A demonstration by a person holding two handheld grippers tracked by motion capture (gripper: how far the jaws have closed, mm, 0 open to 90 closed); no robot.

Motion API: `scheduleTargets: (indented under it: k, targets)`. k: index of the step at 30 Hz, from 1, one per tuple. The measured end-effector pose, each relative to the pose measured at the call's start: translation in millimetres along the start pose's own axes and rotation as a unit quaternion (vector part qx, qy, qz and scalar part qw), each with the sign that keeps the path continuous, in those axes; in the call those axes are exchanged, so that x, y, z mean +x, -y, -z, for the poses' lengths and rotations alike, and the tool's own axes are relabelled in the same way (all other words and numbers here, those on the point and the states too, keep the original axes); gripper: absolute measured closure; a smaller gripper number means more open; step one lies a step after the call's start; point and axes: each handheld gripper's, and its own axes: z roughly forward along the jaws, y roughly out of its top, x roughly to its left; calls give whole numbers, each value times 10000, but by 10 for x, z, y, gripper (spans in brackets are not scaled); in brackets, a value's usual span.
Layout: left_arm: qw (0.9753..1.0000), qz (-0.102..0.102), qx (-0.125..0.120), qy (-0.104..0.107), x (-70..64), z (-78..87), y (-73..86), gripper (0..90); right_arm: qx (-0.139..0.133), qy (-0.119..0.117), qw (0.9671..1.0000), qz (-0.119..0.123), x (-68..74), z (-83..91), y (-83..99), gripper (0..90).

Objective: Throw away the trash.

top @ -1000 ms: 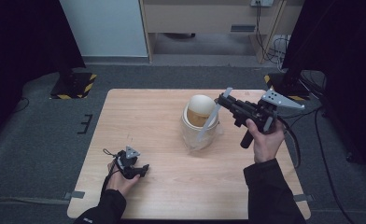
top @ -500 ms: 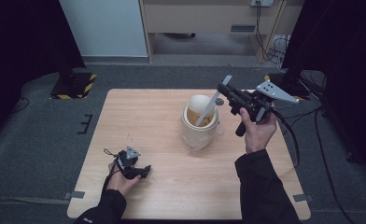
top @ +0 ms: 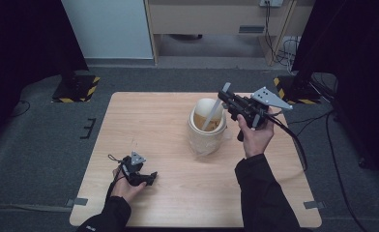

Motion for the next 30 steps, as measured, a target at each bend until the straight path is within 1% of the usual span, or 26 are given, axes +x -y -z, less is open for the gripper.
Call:
scheduleTargets:
  k: [1,3,4,5,7,9,12,13,15,17,18,19,21,22,26,27,28,29,30]
  targets:
    - [10000,1,-4,-1,-1,-1,0,185,0,0,10000,0,0,0,0,807]
    - [10000,1,-5,1,-1,-1,1,184,92,-9,9999,60,-8,-26,73,807]
    - [10000,-2,-4,2,0,-1,1,184,123,-10,9999,60,-10,-31,96,807]
    - [10000,-5,-4,3,0,-1,1,183,195,4,9998,78,-22,-45,157,807]
    - [10000,-4,-6,2,0,-2,1,183,215,1,9998,61,-26,-48,179,807]
    - [10000,-5,-7,3,-1,-3,1,179,310,0,9995,79,-38,-65,267,806]
    - [10000,-3,-10,3,-2,-5,1,177,387,7,9992,112,-32,-78,314,806]
    - [10000,-5,-11,5,-1,-5,1,174,439,-4,9990,95,-26,-92,363,806]
    - [10000,-7,-11,5,-1,-6,1,174,464,4,9989,102,-25,-99,382,805]
    - [10000,-8,-11,6,-1,-5,1,174,613,39,9980,114,-23,-134,471,805]
    - [10000,-8,-11,6,-1,-5,1,174,613,39,9980,114,-23,-134,471,805]
    - [10000,-11,-13,8,-1,-6,2,173,747,72,9971,90,-26,-156,528,804]
    - [10000,-13,-13,11,-1,-7,1,172,796,93,9967,113,-26,-162,546,804]
    - [10000,-14,-15,13,-2,-9,1,164,948,161,9952,180,-23,-180,587,802]
    - [10000,-16,-18,11,-4,-10,2,162,1022,183,9945,146,-29,-197,618,796]
    - [10000,-18,-20,14,-4,-10,2,160,1056,195,9942,107,-42,-193,630,761]
    - [10000,-18,-20,14,-4,-10,2,160,1056,195,9942,107,-42,-193,630,761]
    - [10000,-18,-19,16,-4,-10,3,159,1051,206,9942,59,-56,-176,636,706]
    - [10000,-20,-21,18,-4,-11,3,159,1051,206,9942,59,-56,-176,636,706]
